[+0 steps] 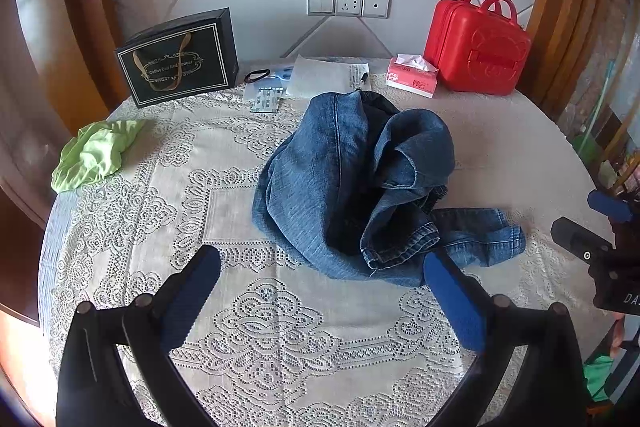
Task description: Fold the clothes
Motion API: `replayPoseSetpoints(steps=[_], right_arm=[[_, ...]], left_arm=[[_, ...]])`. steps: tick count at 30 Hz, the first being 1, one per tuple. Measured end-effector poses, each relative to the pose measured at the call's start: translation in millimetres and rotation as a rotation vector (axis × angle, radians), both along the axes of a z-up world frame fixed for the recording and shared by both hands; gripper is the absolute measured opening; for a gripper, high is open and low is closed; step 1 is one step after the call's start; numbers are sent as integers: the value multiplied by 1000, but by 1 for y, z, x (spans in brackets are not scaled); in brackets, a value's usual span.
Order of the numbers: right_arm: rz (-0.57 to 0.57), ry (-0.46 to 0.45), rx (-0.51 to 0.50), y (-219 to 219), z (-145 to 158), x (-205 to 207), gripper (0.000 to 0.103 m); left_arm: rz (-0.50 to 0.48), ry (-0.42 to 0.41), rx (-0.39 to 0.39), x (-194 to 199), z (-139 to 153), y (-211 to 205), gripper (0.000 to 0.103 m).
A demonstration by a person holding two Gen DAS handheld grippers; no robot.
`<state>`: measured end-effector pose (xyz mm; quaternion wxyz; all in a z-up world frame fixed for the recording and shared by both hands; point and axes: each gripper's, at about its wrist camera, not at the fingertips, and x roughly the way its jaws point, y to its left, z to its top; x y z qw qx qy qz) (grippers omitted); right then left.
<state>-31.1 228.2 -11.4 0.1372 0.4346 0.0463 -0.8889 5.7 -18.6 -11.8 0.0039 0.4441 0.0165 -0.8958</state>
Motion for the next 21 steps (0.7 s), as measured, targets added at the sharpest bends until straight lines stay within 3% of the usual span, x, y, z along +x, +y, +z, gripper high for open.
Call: replayPoseSetpoints(steps=[21], right_arm=[[-17, -34, 6, -1, -10, -13, 103]], left_arm=[[14, -30, 7, -17, -12, -8, 103]])
